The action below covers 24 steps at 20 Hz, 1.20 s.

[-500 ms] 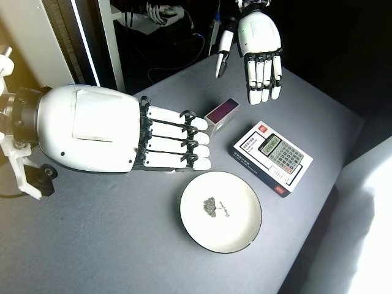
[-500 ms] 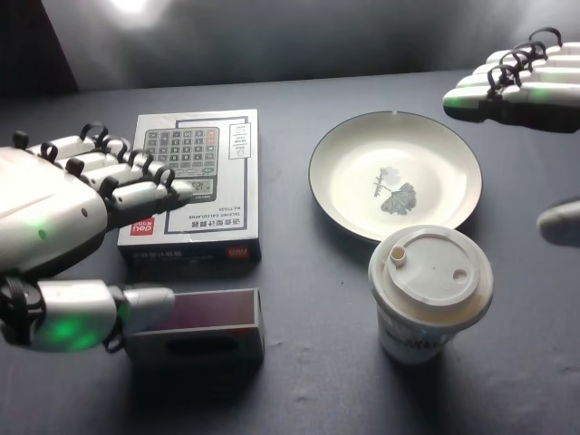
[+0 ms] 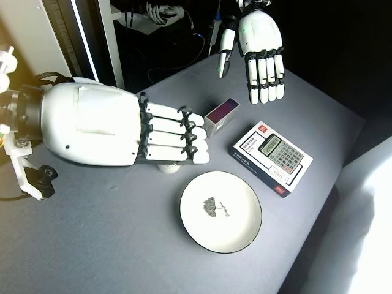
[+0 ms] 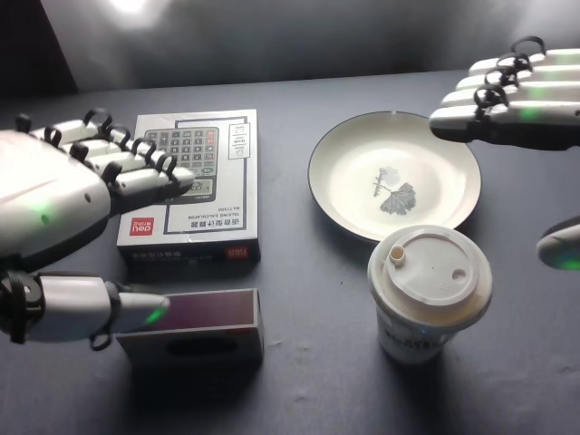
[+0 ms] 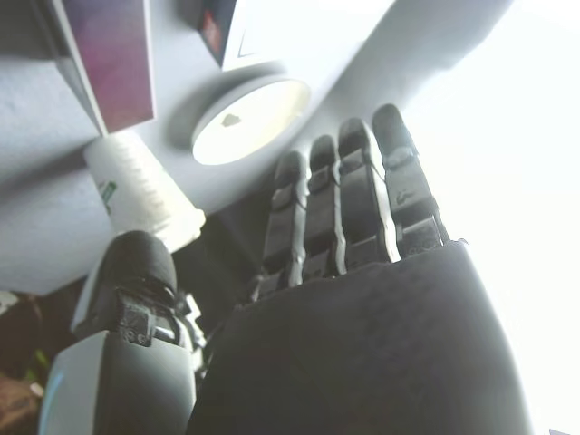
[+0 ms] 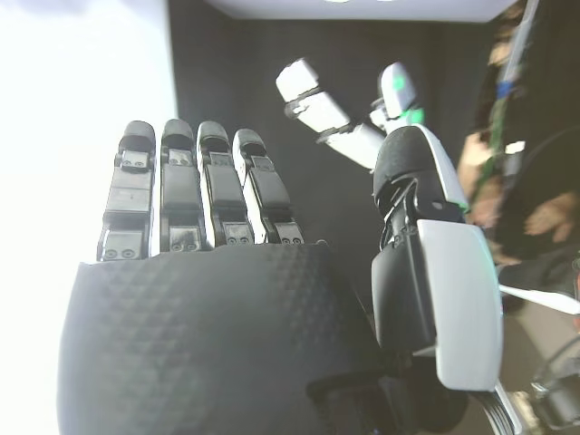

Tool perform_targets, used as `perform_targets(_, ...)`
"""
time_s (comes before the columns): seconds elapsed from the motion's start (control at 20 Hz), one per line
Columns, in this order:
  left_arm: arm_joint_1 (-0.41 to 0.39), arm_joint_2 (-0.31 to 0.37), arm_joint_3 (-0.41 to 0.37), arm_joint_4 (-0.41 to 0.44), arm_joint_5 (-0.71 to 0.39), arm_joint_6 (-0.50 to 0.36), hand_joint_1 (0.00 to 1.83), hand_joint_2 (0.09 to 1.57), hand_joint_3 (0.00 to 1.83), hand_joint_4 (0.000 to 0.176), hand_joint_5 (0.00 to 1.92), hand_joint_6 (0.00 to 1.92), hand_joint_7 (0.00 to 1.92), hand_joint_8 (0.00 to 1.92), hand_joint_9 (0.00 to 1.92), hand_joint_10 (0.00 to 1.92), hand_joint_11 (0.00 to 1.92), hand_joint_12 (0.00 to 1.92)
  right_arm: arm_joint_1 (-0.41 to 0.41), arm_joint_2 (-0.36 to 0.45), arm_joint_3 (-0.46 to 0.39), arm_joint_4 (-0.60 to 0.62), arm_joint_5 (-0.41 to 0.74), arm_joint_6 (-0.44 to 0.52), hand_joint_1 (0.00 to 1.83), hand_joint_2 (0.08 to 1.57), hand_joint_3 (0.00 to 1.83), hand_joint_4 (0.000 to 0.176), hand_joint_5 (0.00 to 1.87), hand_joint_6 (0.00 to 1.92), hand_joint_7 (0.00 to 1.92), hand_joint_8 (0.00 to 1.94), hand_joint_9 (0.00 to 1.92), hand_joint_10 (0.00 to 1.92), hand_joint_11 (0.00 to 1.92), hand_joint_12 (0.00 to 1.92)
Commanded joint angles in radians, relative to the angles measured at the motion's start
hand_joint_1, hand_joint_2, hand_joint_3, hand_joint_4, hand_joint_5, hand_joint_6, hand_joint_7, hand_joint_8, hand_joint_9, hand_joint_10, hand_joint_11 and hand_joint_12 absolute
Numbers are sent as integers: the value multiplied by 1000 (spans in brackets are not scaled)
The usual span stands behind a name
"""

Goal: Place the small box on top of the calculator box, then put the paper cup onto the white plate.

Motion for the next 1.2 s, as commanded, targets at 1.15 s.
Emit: perform_targets(1.15,198,-196,-13,-206,-267,62,1041,1059,3,0,197,5,228,6,215,7,0,438,10,-5,4,24,48,31,228,1242,0,0,18,6,0,0,0,0,16,8)
